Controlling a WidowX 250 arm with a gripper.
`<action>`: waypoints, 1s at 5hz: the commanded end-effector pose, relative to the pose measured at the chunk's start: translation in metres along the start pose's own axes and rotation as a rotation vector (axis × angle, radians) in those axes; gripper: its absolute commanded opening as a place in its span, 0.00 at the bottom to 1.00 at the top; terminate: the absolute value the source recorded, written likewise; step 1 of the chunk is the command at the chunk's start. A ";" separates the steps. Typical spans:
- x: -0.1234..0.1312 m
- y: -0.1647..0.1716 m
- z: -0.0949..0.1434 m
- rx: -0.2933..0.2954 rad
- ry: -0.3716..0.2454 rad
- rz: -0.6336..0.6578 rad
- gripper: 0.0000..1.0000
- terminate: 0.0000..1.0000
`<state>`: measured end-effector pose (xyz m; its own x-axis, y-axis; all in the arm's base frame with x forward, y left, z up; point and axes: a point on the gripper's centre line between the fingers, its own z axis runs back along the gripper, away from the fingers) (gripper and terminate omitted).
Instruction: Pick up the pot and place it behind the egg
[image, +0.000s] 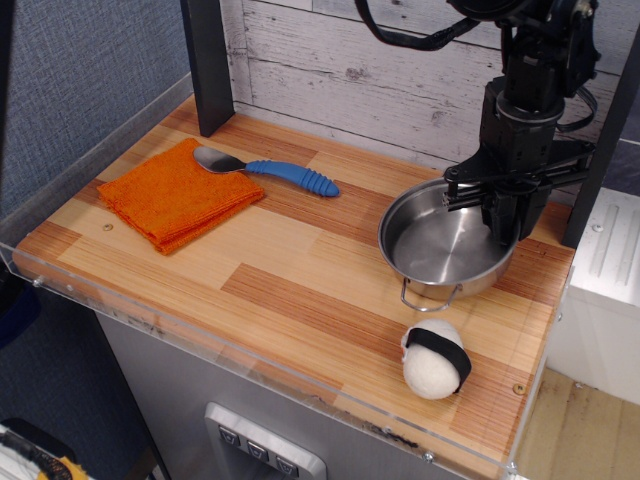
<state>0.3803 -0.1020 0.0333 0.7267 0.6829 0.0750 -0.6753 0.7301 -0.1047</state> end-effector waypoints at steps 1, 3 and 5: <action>-0.001 -0.004 0.019 -0.025 -0.047 0.045 1.00 0.00; -0.002 -0.003 0.021 -0.028 -0.051 0.057 1.00 0.00; -0.004 -0.004 0.047 -0.123 -0.030 0.097 1.00 0.00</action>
<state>0.3724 -0.1080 0.0548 0.6595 0.7498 0.0536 -0.7325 0.6571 -0.1779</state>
